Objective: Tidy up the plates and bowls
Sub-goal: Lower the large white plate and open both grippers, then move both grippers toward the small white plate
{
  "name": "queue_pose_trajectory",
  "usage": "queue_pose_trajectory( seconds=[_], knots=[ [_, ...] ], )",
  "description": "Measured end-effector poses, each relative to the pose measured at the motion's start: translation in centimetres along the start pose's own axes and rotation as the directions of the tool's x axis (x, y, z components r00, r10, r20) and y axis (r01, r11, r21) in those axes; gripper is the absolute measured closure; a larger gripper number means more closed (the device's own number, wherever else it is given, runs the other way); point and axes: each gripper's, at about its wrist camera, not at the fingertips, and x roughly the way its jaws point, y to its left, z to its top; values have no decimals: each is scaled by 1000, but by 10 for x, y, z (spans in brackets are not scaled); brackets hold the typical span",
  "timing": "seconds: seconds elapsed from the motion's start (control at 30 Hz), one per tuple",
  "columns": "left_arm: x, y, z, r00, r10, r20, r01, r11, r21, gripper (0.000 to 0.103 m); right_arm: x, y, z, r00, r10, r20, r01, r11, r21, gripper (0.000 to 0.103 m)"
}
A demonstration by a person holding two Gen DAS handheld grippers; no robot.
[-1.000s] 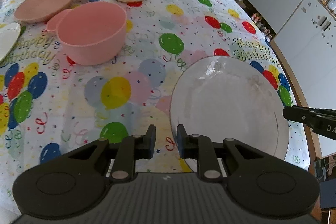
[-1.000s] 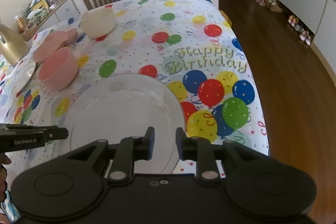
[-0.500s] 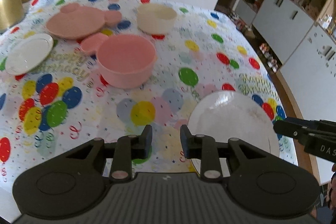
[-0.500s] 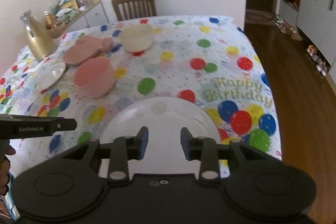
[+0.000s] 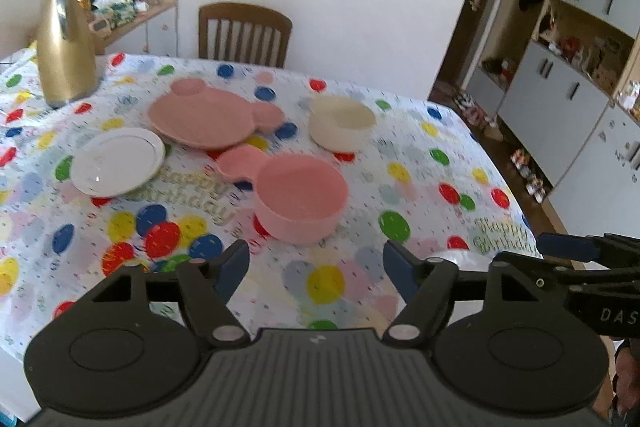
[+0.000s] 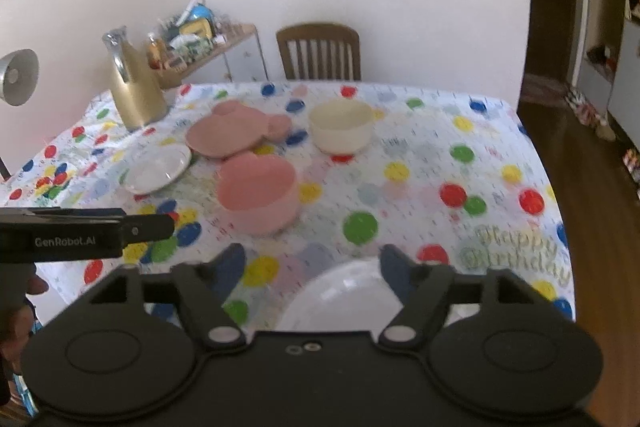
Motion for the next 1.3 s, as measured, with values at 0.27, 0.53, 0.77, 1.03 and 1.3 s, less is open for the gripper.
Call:
queue_pose_trajectory(
  seconds=[0.27,0.53,0.77,1.03,1.3],
  knots=[
    [-10,43,15,997,40,67,-39,999,-13,22,9,52,21,994,18,108,-14,999,-42,3],
    [-1,109,37,996,42,80,-43,999,8,22,46,108,41,994,-1,112,2,1000,-5,0],
    [13,168,58,997,24,74,-27,999,36,22,87,161,53,993,-46,112,44,999,19,0],
    [33,220,72,999,10,51,-12,999,52,22,128,204,63,991,-91,96,88,996,32,0],
    [63,265,76,1000,20,-4,-20,999,47,22,170,232,72,992,-107,63,108,994,-11,1]
  ],
)
